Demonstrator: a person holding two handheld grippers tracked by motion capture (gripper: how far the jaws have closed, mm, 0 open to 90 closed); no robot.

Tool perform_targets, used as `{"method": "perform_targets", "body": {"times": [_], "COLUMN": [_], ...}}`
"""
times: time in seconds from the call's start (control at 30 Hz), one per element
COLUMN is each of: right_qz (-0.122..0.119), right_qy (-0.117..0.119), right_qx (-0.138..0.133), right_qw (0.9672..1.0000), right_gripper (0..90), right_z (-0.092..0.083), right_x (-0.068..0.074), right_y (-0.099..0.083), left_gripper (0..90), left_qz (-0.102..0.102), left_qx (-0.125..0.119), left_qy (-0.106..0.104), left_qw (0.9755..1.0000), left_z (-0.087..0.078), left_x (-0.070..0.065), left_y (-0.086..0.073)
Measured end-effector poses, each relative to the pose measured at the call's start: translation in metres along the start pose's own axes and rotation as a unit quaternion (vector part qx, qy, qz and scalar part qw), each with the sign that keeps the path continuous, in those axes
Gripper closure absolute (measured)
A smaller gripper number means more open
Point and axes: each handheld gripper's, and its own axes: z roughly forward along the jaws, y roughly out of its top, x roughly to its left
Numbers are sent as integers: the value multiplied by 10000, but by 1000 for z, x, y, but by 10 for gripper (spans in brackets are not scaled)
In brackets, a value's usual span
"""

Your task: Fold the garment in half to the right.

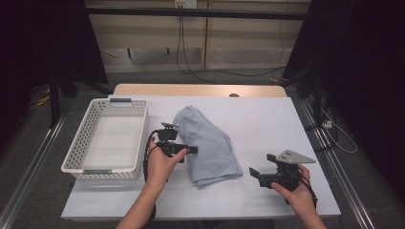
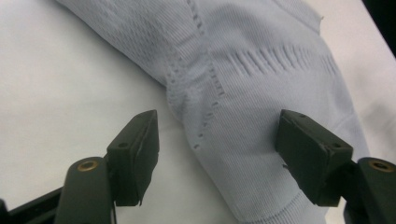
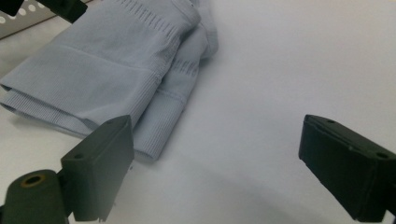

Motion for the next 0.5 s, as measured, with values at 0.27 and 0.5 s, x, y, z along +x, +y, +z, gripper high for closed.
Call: {"method": "perform_targets", "body": {"times": [0.27, 0.5], "right_qz": [18, 52], "right_qy": [-11, -61], "right_qx": [-9, 11], "right_qw": [10000, 10000], "right_gripper": [103, 103], "right_z": [-2, -6], "right_x": [0, -3], "right_y": [0, -4], "left_gripper": [376, 424], "left_qz": [8, -54], "left_qx": [103, 103], "left_qy": [-27, 42], "left_qw": [9999, 9999], "left_z": [17, 24], "left_x": [-1, -6], "left_y": [-4, -3]}}
